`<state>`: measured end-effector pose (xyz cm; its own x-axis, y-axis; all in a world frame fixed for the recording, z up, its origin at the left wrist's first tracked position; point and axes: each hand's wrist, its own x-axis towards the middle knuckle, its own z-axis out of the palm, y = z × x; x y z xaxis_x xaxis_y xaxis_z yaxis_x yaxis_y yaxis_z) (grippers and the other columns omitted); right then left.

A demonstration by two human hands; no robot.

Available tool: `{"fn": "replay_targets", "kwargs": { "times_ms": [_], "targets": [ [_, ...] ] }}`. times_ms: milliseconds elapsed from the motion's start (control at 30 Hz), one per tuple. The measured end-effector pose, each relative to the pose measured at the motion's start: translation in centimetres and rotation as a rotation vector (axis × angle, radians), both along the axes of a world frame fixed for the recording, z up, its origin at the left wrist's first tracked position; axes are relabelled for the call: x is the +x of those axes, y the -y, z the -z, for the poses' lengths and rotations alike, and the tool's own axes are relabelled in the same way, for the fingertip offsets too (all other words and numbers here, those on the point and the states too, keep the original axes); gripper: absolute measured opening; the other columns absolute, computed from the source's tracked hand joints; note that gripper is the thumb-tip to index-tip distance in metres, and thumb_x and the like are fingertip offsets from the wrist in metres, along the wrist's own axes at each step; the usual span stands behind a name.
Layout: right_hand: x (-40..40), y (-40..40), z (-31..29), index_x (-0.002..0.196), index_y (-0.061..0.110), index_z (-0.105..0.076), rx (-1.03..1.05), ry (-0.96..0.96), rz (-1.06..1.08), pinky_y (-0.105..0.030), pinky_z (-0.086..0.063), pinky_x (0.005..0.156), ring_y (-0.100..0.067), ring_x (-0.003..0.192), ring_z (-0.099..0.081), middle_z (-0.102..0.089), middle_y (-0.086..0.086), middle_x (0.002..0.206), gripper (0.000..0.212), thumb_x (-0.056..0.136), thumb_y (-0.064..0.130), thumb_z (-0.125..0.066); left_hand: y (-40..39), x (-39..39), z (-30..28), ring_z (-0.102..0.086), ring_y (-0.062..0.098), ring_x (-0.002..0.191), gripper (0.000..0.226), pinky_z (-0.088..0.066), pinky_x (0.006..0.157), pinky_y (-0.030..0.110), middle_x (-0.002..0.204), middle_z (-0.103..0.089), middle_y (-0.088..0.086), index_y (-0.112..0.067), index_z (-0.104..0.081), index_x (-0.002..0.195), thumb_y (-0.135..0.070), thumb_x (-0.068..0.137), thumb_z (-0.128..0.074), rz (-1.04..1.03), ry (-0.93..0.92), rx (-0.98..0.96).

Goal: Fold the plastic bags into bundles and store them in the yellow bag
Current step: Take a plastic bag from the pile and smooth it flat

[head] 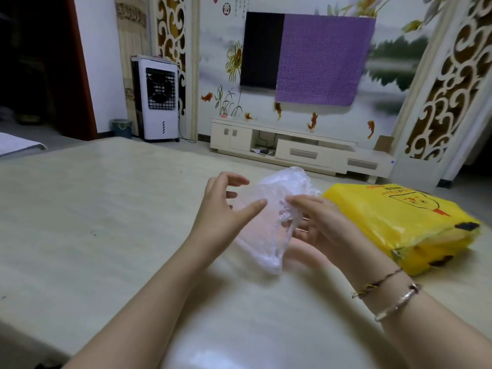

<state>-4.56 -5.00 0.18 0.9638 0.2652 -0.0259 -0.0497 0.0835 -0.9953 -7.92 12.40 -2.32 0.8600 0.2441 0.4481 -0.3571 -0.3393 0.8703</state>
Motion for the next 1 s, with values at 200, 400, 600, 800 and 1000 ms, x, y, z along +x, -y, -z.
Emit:
{"fn": "replay_targets", "kwargs": {
  "times_ms": [200, 400, 600, 800, 1000],
  "targets": [
    [0.1, -0.5, 0.1, 0.092, 0.005, -0.064, 0.13, 0.011, -0.075, -0.028, -0.056, 0.062, -0.021, 0.067, -0.066, -0.069, -0.01, 0.081, 0.016, 0.095, 0.016, -0.053, 0.6, 0.9, 0.3, -0.065, 0.009, 0.081, 0.017, -0.049, 0.072, 0.02, 0.092, -0.069, -0.006, -0.016, -0.068, 0.094, -0.029, 0.083, -0.074, 0.101, -0.107, -0.037],
    [-0.4, -1.5, 0.8, 0.116, -0.009, -0.06, 0.157, 0.066, -0.195, -0.041, -0.052, 0.089, -0.032, 0.095, -0.058, -0.058, -0.034, 0.111, 0.029, 0.096, 0.009, -0.047, 0.4, 0.3, 0.1, -0.061, 0.014, 0.077, 0.009, -0.046, 0.078, 0.03, 0.081, -0.068, 0.008, -0.01, -0.073, 0.085, -0.017, 0.079, -0.075, 0.238, -0.167, -0.276],
    [-0.4, -2.7, 2.5, 0.11, 0.009, -0.06, 0.154, 0.06, -0.139, -0.03, -0.049, 0.072, -0.026, 0.096, -0.057, -0.062, -0.015, 0.107, 0.024, 0.088, 0.015, -0.068, 0.7, 0.1, 0.0, -0.067, 0.028, 0.084, 0.025, -0.054, 0.092, 0.047, 0.082, -0.065, 0.004, -0.011, -0.07, 0.076, -0.031, 0.067, -0.079, 0.225, -0.133, -0.343],
    [-0.7, -3.0, 3.1, 0.084, 0.015, -0.06, -0.018, 0.137, -0.069, -0.028, -0.036, 0.074, -0.015, 0.094, -0.053, -0.06, -0.011, 0.101, 0.008, 0.091, 0.017, -0.06, 0.5, 0.1, -0.1, -0.069, 0.028, 0.092, 0.016, -0.057, 0.087, 0.044, 0.082, -0.068, 0.003, -0.005, -0.066, 0.081, -0.018, 0.082, -0.077, 0.111, -0.105, -0.349],
    [0.2, -2.3, 2.5, 0.091, 0.003, -0.051, 0.225, 0.063, 0.118, -0.043, -0.05, 0.088, -0.036, 0.096, -0.065, -0.064, -0.022, 0.102, 0.007, 0.096, 0.003, -0.046, -0.5, 0.7, -0.2, -0.063, 0.027, 0.08, 0.02, -0.057, 0.083, 0.038, 0.087, -0.06, 0.02, -0.01, -0.049, 0.076, 0.0, 0.084, -0.064, 0.09, -0.14, -0.572]
  ]
}}
